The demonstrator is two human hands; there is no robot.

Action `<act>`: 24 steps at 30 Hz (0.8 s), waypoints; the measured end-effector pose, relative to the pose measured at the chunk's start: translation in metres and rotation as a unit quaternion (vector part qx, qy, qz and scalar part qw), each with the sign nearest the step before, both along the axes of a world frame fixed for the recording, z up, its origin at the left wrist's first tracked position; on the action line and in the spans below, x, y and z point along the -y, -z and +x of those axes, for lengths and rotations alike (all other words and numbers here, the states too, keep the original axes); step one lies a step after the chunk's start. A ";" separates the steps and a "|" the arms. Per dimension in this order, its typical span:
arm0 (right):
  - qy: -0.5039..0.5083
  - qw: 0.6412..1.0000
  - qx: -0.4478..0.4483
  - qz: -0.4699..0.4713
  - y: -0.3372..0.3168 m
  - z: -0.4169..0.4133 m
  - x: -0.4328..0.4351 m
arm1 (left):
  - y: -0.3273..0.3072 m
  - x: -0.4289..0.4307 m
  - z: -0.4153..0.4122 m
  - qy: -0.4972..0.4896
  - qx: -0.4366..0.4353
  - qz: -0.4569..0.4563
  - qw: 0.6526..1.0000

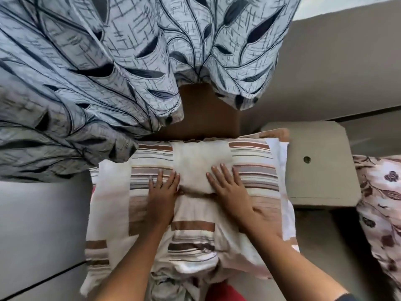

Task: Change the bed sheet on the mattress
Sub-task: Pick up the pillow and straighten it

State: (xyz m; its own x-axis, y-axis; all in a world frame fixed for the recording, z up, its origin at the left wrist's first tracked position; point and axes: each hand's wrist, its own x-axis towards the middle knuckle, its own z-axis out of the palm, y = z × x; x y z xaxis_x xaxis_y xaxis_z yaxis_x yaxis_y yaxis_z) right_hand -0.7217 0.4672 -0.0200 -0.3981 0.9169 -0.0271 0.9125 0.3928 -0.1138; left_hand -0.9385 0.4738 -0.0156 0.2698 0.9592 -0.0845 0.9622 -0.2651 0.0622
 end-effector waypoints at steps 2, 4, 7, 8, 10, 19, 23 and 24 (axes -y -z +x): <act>-0.019 0.999 -0.022 0.042 0.000 -0.001 0.003 | 0.004 0.004 0.000 0.003 0.029 0.030 0.999; -0.026 0.996 -0.042 0.077 -0.005 0.001 0.006 | 0.000 0.008 0.000 0.007 0.065 0.066 0.996; -0.020 0.992 -0.072 0.101 -0.020 0.004 0.010 | -0.020 0.012 -0.001 0.003 0.111 0.095 0.989; -0.019 0.991 -0.079 0.106 -0.030 0.006 0.011 | -0.029 0.013 0.001 0.011 0.123 0.101 0.987; -0.012 0.987 -0.098 0.127 -0.052 0.011 0.015 | -0.049 0.016 0.003 0.028 0.143 0.120 0.982; 0.107 0.956 -0.144 0.233 -0.159 0.105 0.102 | -0.174 0.051 0.106 0.222 0.208 0.224 0.926; 0.180 0.934 -0.110 0.288 -0.201 0.177 0.182 | -0.210 0.088 0.174 0.344 0.264 0.160 0.887; 0.203 0.928 -0.100 0.296 -0.209 0.190 0.205 | -0.216 0.101 0.190 0.369 0.265 0.137 0.880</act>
State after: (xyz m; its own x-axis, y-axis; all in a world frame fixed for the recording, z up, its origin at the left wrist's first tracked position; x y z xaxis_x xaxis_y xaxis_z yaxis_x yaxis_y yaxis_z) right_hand -0.5319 0.2626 0.1885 0.0410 0.8226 0.5672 0.9829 0.0687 -0.1707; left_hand -0.7482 0.3724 0.2009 0.7592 0.4719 0.4482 0.3772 -0.8803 0.2878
